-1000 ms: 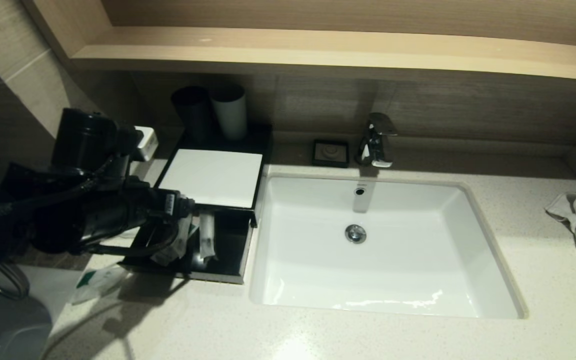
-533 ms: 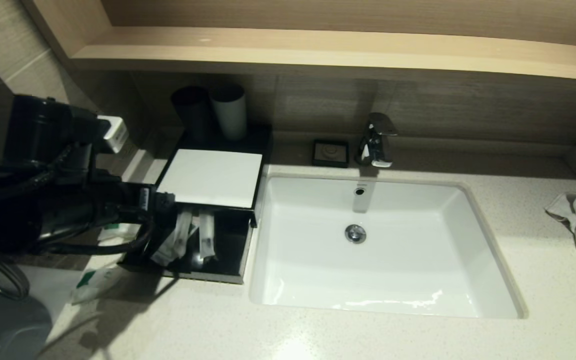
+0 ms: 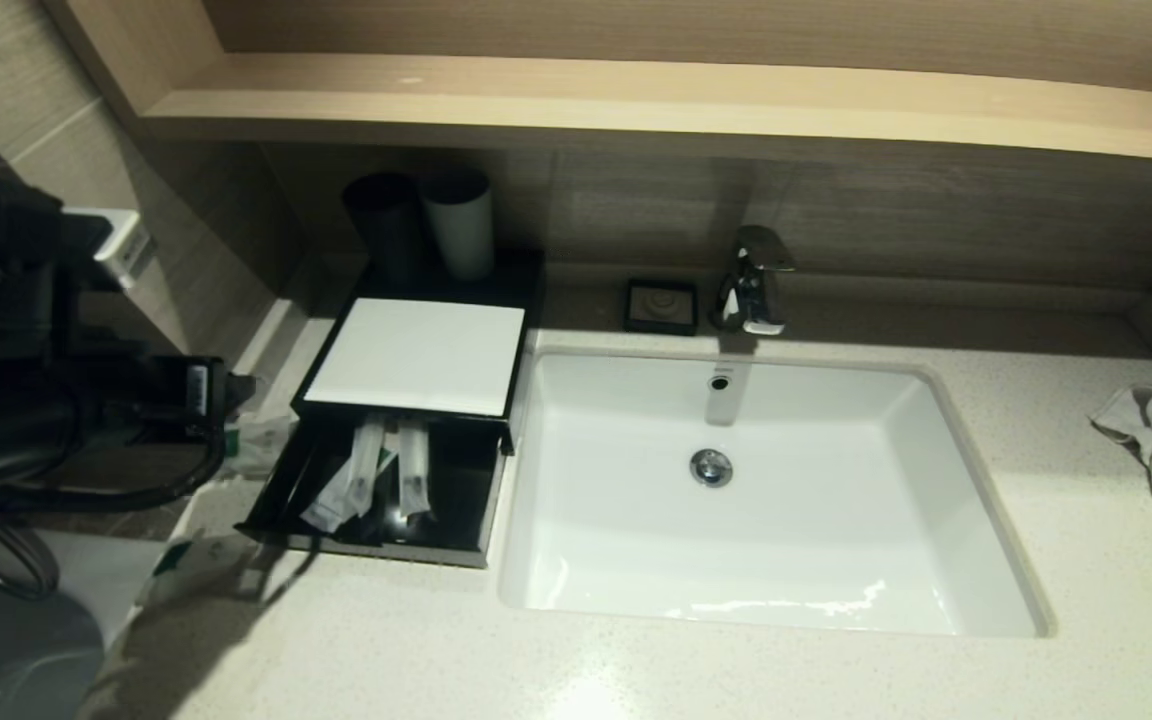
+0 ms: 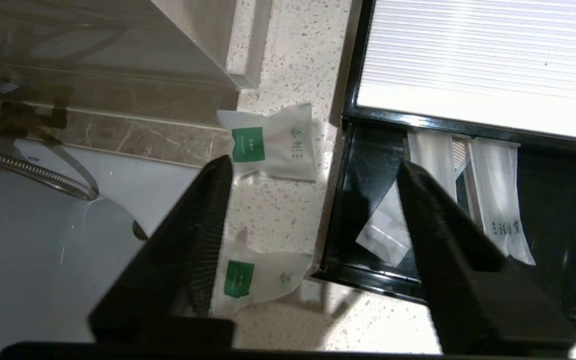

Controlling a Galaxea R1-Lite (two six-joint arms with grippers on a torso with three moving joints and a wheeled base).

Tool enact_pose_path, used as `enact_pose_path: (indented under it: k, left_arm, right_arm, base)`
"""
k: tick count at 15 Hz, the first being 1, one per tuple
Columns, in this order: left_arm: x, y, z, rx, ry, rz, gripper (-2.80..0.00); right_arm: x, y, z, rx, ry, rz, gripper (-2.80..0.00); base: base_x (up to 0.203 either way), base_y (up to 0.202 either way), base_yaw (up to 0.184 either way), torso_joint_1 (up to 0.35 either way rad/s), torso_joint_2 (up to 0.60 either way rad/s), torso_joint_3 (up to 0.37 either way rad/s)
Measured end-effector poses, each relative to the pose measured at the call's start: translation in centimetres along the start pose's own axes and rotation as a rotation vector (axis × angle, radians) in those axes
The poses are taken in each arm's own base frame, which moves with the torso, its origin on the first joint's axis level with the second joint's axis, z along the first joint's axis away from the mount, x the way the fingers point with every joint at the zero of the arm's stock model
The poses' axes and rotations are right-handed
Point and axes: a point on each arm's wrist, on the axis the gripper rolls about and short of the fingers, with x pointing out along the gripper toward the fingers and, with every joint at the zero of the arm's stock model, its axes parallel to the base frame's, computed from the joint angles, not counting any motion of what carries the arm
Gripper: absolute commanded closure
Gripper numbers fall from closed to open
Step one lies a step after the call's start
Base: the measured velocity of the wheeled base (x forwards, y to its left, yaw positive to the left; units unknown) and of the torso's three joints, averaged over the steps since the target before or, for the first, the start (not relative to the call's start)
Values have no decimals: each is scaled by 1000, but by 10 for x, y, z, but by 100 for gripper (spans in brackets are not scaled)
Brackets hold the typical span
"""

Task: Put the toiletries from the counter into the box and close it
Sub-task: Pick up the bathroom toiletry

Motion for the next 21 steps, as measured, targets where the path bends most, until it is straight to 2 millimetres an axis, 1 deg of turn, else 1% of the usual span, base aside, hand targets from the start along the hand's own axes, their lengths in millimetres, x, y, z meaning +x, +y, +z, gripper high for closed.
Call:
enact_pose_path:
  k: [2, 5, 8, 11, 14, 17, 19, 21]
  left_arm:
    - [-6, 3, -3, 1, 3, 2, 0]
    - [-11, 6, -12, 6, 15, 5, 0]
    - [-12, 16, -21, 12, 37, 45, 0]
    - [-7, 29, -40, 28, 102, 105, 0]
    - [-3, 33, -63, 47, 176, 125, 0]
    - [-4, 33, -82, 56, 232, 86, 0]
    - [-4, 31, -90, 53, 258, 25, 0]
    - [-4, 30, -94, 49, 272, -17, 0]
  right_arm:
    - [0, 0, 0, 0, 0, 0, 0]
    - [0, 0, 0, 0, 0, 0, 0]
    - [0, 0, 0, 0, 0, 0, 0]
    - [0, 0, 0, 0, 0, 0, 0]
    - [0, 0, 0, 0, 0, 0, 0]
    - [0, 0, 0, 0, 0, 0, 0]
    - [0, 0, 0, 0, 0, 0, 0]
    - [0, 0, 0, 0, 0, 0, 0]
  base:
    - [0, 0, 0, 0, 0, 0]
    - [0, 0, 0, 0, 0, 0]
    - [0, 0, 0, 0, 0, 0]
    - [0, 0, 0, 0, 0, 0]
    - [0, 0, 0, 0, 0, 0]
    - [0, 0, 0, 0, 0, 0]
    - [0, 0, 0, 0, 0, 0]
    - [0, 0, 0, 0, 0, 0]
